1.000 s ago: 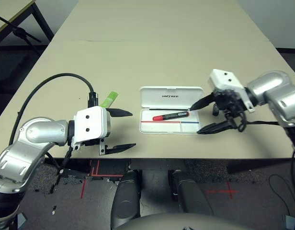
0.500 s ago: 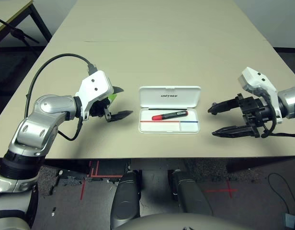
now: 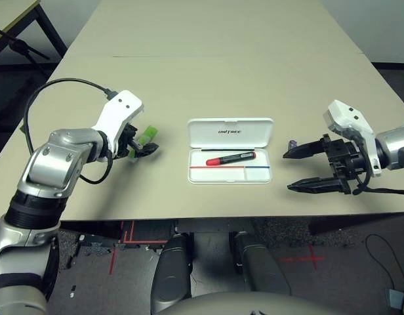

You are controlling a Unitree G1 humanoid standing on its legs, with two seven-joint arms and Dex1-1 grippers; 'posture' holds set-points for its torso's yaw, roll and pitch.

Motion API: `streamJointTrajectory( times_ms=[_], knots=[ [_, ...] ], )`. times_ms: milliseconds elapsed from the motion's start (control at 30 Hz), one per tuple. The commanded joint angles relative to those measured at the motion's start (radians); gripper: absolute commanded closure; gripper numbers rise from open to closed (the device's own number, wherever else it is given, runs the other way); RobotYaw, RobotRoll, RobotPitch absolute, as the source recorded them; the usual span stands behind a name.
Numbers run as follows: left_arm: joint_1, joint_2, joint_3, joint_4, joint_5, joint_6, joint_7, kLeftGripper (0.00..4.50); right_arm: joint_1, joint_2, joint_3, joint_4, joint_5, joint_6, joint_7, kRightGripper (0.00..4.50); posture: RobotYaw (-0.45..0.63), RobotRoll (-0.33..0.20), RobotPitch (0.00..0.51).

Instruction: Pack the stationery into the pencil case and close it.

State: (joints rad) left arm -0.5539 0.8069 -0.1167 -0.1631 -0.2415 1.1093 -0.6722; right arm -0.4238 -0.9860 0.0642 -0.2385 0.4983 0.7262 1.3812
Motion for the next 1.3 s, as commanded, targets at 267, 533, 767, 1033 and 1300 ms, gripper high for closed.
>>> streamJointTrajectory(
  times_ms=[267,533,767,1033,1300],
  knots=[
    [-0.021,-0.036,-0.039,0.097,0.03,0.016,0.048,0.0,-0.023,0.013,0.036,-0.026,0.004,0.002,-0.019,0.03,-0.01,0.0,0.182],
    [0.007,-0.038,-0.043,0.114,0.03,0.019,0.048,0.0,-0.015,0.007,0.041,-0.022,0.001,-0.015,-0.023,0.03,-0.02,0.0,0.188],
    [0.03,-0.045,-0.043,0.128,0.024,0.02,0.042,0.6,-0.024,0.014,0.052,-0.032,-0.004,-0.02,-0.036,0.0,-0.02,0.0,0.188],
    [0.04,-0.017,-0.054,0.127,0.027,-0.021,0.01,3.43,-0.044,0.027,0.065,-0.025,-0.007,-0.029,-0.045,0.0,-0.01,0.0,0.188],
    [0.081,0.089,-0.042,0.13,0.019,-0.329,-0.184,3.43,-0.049,0.035,0.072,-0.005,-0.021,-0.052,-0.037,0.0,0.0,0.0,0.19]
  ],
)
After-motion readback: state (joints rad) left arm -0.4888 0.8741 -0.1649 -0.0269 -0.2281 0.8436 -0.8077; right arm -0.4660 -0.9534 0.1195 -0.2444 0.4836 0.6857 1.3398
